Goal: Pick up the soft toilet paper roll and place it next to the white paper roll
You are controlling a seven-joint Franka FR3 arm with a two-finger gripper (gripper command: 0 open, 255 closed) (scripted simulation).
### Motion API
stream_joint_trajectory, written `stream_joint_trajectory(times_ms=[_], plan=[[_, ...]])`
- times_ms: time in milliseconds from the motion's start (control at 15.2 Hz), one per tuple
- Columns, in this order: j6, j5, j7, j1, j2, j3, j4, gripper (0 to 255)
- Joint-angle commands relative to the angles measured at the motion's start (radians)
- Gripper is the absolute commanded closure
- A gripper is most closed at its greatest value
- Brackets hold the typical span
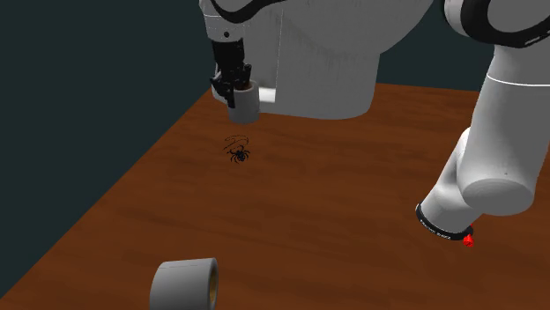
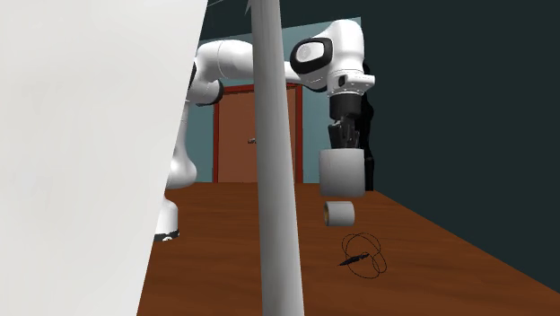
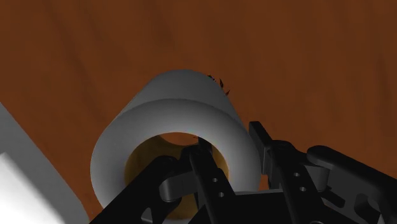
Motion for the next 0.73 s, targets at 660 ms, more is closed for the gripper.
stream_joint_trajectory(times_ms=[660], plan=[[0.065,0.048,0.213,0.114,-0.233,0.103,-0.293,255]])
